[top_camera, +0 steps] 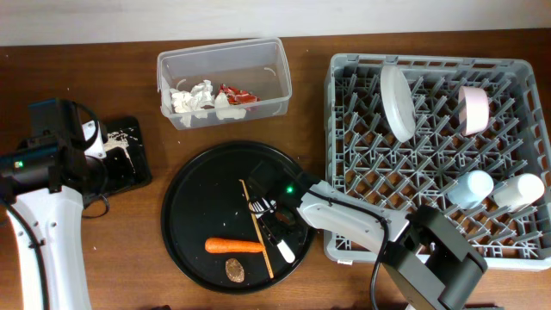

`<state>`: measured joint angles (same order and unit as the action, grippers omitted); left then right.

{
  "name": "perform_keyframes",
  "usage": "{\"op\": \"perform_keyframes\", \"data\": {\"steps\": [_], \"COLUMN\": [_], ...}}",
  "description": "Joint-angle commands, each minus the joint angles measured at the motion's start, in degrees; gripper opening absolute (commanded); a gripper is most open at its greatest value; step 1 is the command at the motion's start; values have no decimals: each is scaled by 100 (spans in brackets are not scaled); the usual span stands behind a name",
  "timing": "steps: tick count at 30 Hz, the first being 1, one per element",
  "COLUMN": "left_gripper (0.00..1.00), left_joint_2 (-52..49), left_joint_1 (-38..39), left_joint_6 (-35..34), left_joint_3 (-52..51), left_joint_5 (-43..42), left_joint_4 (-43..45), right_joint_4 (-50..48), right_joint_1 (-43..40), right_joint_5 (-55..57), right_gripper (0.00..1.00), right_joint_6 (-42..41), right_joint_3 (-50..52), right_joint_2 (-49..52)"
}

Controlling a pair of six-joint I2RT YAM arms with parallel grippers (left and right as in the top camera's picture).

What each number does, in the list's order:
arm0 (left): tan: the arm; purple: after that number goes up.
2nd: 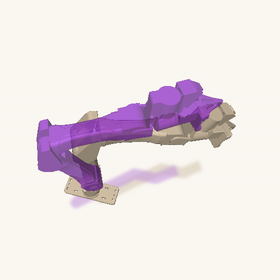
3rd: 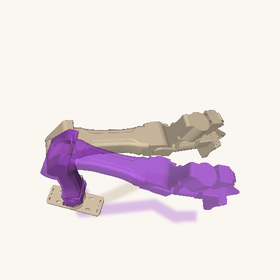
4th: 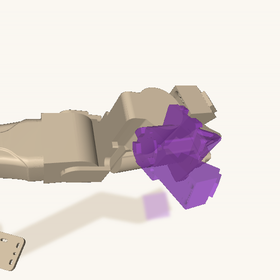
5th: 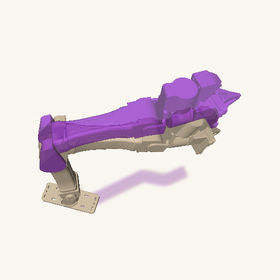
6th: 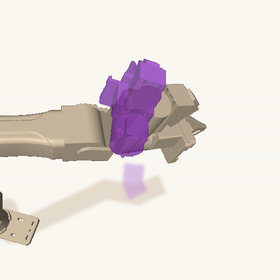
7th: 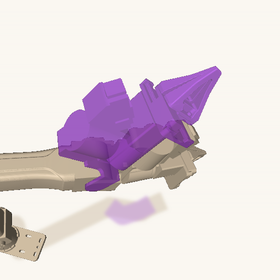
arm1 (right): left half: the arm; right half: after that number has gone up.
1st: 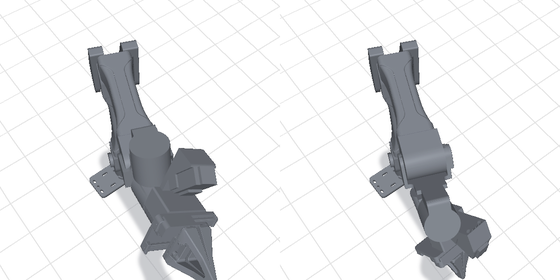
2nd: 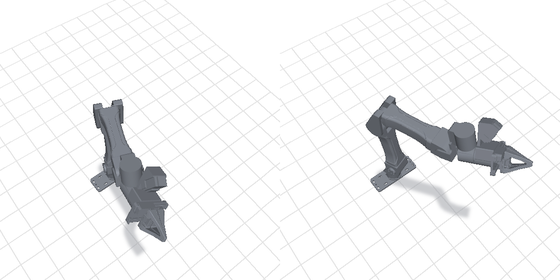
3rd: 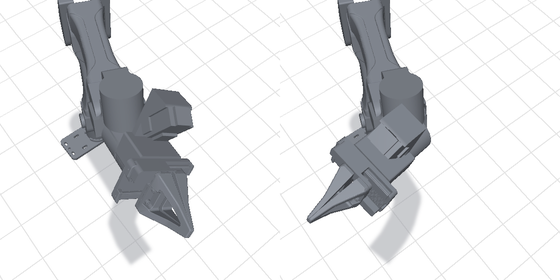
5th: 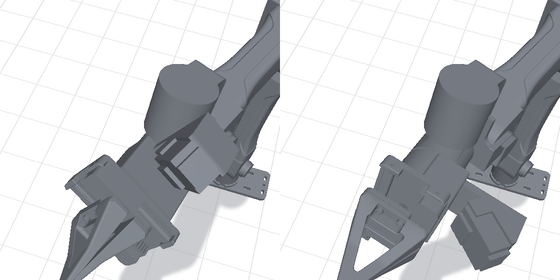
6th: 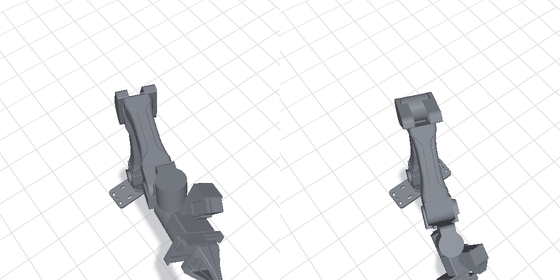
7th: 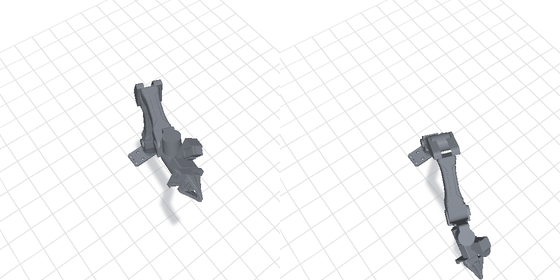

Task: Sort waste into correct bins and load items into the dishwasher rack
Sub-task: 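Move the right gripper to the white fork and grasp it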

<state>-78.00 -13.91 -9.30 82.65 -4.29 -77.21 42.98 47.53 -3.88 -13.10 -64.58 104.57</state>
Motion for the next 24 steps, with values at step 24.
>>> {"op": "perform_keyframes", "data": {"steps": [24], "left_gripper": [99], "left_joint_2": [44], "left_joint_1": [-24], "left_joint_6": [-52], "left_joint_3": [-17], "left_joint_5": [-44], "left_joint_4": [-85], "right_joint_4": [17], "right_joint_1": [378], "right_joint_5": [872], "right_gripper": [37], "right_joint_6": [-111], "right_joint_3": [-31], "right_joint_2": [702]}}
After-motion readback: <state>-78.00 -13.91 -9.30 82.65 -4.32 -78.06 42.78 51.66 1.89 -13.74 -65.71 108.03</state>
